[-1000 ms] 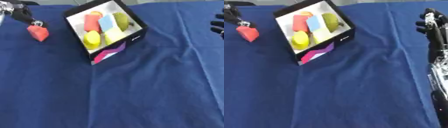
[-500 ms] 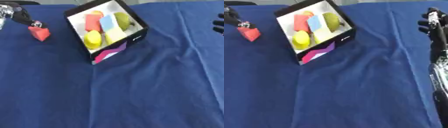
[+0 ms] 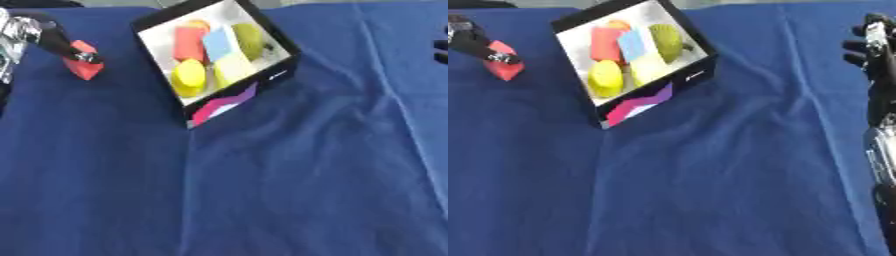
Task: Pick up objects on the table and place them in the box.
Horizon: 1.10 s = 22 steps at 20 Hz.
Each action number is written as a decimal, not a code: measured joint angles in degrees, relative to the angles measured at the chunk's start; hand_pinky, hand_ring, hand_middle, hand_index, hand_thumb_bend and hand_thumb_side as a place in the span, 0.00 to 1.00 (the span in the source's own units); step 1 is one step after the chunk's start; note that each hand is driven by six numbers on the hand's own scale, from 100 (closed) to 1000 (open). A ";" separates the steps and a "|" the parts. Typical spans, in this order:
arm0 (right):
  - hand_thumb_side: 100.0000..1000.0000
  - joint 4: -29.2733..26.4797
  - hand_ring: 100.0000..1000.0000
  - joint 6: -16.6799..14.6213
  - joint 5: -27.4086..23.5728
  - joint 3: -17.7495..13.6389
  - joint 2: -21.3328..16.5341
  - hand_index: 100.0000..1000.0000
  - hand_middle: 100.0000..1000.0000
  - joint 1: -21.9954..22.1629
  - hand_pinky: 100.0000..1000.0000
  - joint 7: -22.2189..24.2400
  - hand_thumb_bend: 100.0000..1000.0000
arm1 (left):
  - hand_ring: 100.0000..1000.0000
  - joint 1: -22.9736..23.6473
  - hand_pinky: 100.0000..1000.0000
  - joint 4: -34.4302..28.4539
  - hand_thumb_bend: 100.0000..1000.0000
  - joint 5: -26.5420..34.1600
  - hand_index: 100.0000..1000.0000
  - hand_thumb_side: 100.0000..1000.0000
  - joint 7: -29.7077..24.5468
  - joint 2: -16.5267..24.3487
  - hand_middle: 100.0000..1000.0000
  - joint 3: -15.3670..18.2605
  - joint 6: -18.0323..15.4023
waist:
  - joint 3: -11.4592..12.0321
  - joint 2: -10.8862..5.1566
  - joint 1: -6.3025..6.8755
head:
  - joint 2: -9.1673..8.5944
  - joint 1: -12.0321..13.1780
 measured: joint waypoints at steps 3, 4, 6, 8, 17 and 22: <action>0.64 0.00 0.70 0.00 -0.13 0.06 0.08 0.79 0.69 -0.03 0.75 0.00 0.00 | 0.84 0.00 0.88 0.21 0.42 -0.30 0.72 0.63 0.19 -0.05 0.67 0.11 0.32 | -0.03 0.17 0.00 | 0.00 0.00; 0.64 0.00 0.70 0.00 -0.14 0.06 0.08 0.79 0.69 -0.03 0.75 0.00 0.00 | 0.83 0.00 0.88 0.23 0.40 -0.30 0.71 0.61 0.28 -0.09 0.67 0.19 0.42 | -0.03 0.18 0.00 | 0.00 0.00; 0.64 0.00 0.70 0.00 -0.14 0.07 0.08 0.79 0.69 -0.04 0.75 0.00 0.00 | 0.82 0.00 0.88 0.33 0.34 -0.30 0.68 0.52 0.49 -0.39 0.66 0.33 0.62 | -0.03 0.18 0.00 | 0.00 0.01; 0.64 0.00 0.70 0.01 -0.14 0.09 0.08 0.79 0.69 -0.05 0.75 0.01 0.00 | 0.82 -0.07 0.87 0.33 0.30 -0.26 0.66 0.42 0.69 -0.70 0.65 0.35 0.82 | -0.07 0.18 0.00 | 0.00 0.06; 0.64 0.00 0.70 0.10 -0.14 0.12 0.08 0.80 0.69 -0.32 0.75 0.10 0.00 | 0.77 -0.76 0.86 0.13 0.22 0.79 0.55 0.07 1.45 -1.25 0.59 0.36 1.54 | -0.12 0.18 0.00 | 0.04 0.37; 0.65 0.00 0.70 0.12 -0.14 0.14 0.08 0.80 0.69 -0.27 0.75 0.12 0.00 | 0.72 -2.18 0.84 -1.83 0.05 3.08 0.50 0.03 2.24 -1.46 0.55 0.31 1.37 | 0.06 0.18 0.00 | 0.57 0.38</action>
